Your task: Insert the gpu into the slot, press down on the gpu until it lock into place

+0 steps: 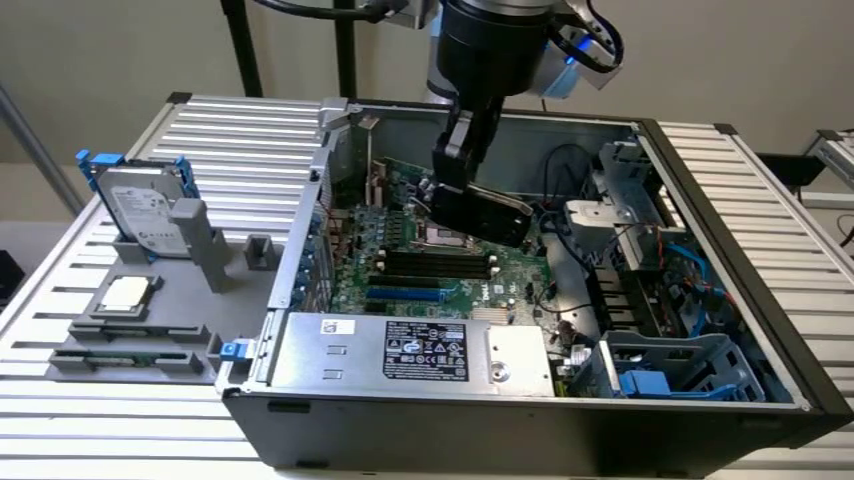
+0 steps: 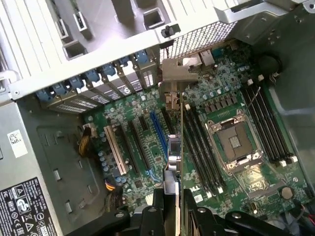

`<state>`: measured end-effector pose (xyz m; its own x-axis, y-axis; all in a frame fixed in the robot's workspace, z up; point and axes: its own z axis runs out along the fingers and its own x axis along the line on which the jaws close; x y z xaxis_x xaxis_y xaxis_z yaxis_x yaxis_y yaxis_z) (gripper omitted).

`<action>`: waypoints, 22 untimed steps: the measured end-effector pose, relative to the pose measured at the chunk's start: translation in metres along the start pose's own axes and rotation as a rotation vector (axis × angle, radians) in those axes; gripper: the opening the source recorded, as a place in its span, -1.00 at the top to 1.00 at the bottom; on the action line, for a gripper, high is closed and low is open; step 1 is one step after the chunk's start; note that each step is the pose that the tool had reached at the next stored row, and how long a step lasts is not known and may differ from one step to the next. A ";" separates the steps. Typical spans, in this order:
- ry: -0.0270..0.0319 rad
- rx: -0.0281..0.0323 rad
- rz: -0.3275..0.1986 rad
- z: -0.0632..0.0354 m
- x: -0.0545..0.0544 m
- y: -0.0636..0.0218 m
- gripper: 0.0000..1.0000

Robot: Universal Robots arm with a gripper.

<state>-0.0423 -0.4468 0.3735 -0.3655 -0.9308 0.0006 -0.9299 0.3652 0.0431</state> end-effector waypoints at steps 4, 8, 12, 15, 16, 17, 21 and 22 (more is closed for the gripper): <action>0.0013 0.0047 -0.074 0.0019 0.000 -0.0001 0.47; 0.0028 0.0050 -0.146 0.0055 0.000 -0.0003 0.47; -0.0013 0.0034 -0.218 0.0093 0.000 -0.0003 0.47; -0.0059 0.0018 -0.257 0.0132 0.000 0.0005 0.47; -0.0075 0.0012 -0.266 0.0149 0.001 0.0015 0.47; -0.0090 0.0007 -0.272 0.0167 0.002 0.0032 0.47; -0.0114 0.0000 -0.284 0.0242 0.004 0.0096 0.47; -0.0113 -0.0001 -0.285 0.0260 0.005 0.0108 0.47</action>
<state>-0.0551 -0.4469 0.3480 -0.0899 -0.9957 -0.0227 -0.9952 0.0890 0.0401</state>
